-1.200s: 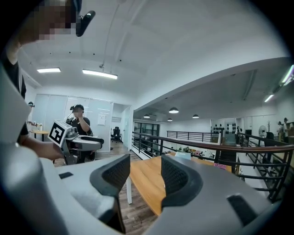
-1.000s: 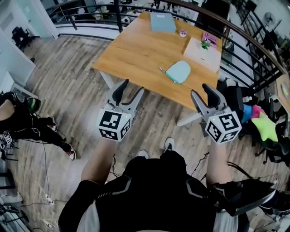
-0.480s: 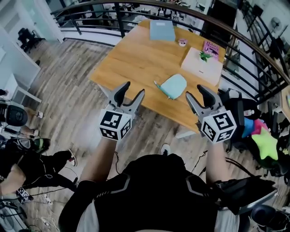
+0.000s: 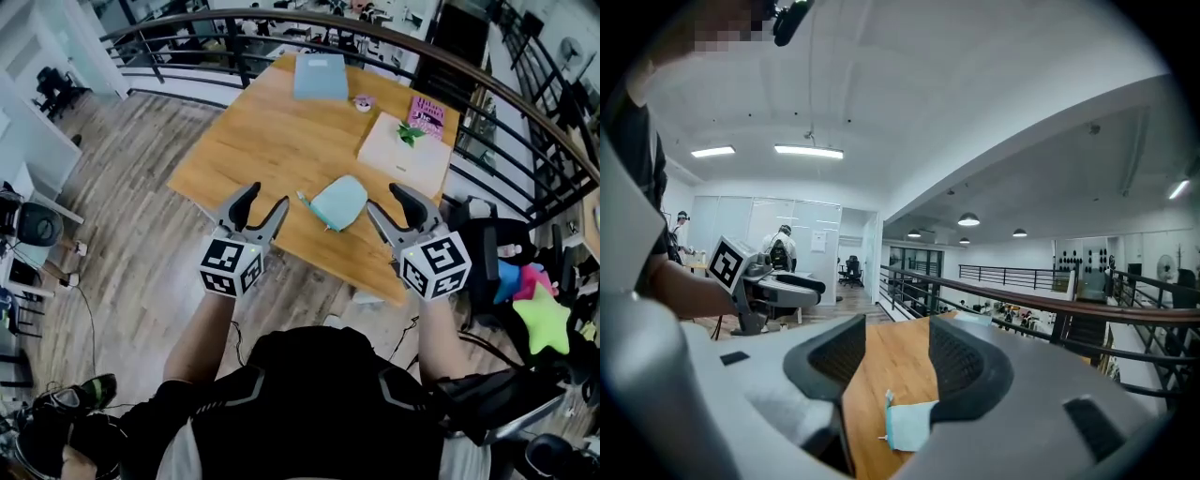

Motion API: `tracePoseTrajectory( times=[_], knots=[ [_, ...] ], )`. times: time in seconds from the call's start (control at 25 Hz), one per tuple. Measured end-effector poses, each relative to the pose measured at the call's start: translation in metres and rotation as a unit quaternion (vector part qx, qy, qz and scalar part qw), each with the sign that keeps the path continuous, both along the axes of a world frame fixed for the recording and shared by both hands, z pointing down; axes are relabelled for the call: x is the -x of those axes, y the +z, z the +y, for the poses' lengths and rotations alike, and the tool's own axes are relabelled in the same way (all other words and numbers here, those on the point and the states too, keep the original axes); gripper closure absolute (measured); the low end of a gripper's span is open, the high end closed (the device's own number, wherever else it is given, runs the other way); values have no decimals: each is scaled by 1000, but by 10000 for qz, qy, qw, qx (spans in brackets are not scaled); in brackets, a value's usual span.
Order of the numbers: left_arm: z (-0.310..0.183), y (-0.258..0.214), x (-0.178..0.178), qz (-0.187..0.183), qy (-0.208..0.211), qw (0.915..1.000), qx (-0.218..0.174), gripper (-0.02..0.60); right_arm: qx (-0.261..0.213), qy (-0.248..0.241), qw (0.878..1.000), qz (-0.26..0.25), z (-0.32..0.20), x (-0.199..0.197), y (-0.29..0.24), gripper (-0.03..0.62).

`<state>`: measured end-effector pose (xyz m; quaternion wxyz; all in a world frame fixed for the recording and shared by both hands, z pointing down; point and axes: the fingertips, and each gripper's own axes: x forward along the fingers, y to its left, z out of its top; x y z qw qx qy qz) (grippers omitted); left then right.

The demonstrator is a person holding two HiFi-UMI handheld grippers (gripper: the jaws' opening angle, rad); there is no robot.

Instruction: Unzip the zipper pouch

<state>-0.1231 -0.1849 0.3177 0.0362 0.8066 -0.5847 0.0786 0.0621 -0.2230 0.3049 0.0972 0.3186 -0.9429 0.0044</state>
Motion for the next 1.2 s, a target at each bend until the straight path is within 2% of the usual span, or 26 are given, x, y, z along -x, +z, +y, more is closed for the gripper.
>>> tracePoseTrajectory(
  times=[0.24, 0.6, 0.96, 1.2],
  knots=[
    [-20, 16, -13, -70, 68, 9997, 230, 325, 146, -156, 9997, 76, -20, -7, 16, 373],
    [-68, 82, 5, -29, 353, 9971, 672, 325, 494, 167, 9982, 288, -59, 6, 79, 373],
    [-87, 181, 3, -144, 1017, 9829, 1528, 325, 1084, 132, 9896, 933, -70, 33, 178, 387],
    [-84, 244, -7, -140, 1234, 9710, 2042, 325, 1589, -17, 9781, 1341, -66, 43, 247, 390]
  ],
)
